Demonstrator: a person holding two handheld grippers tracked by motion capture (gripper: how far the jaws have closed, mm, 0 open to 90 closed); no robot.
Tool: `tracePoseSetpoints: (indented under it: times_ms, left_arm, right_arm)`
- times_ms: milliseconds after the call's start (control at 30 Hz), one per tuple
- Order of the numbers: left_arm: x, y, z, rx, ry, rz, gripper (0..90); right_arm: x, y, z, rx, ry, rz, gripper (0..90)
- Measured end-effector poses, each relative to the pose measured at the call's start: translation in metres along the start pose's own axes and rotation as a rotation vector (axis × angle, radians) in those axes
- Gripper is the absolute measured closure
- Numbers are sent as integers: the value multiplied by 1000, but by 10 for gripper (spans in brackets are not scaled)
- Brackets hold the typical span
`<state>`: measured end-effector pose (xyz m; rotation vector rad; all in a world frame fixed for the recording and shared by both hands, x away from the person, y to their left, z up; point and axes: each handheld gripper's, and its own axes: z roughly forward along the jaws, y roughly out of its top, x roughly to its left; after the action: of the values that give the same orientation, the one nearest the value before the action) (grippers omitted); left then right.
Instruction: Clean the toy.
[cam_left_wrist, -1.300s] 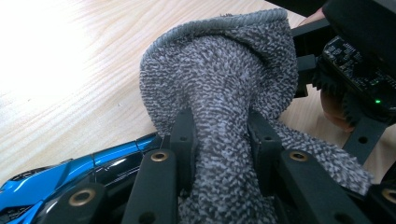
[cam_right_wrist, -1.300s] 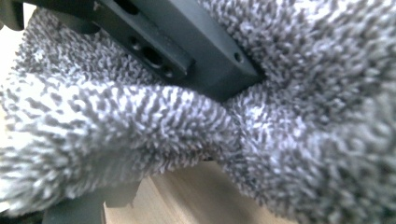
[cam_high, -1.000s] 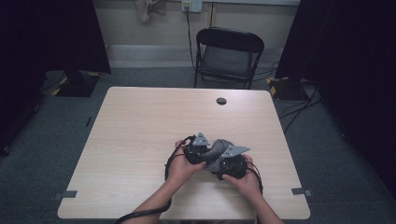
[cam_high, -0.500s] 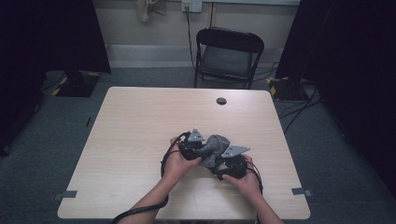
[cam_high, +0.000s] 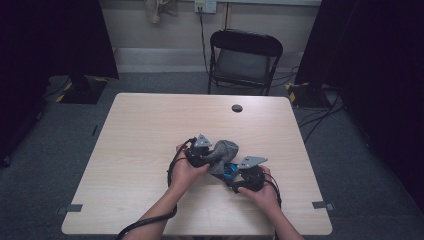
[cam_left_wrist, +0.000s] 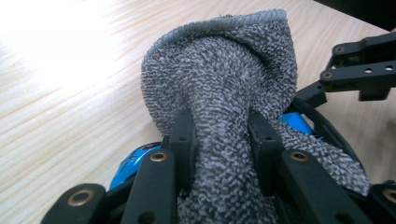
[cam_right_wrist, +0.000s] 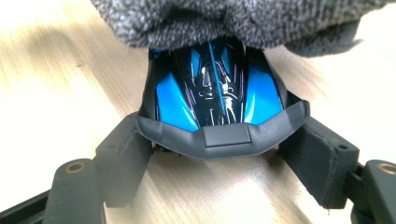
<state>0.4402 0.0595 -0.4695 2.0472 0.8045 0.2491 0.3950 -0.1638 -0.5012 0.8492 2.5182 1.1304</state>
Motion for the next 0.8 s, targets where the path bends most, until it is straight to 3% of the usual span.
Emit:
tracePoseSetpoints:
  times_ms: [800]
  left_arm:
    - [37, -16, -11, 14, 107, -66, 680]
  right_arm:
    - [0, 0, 0, -1, 0, 1, 256]
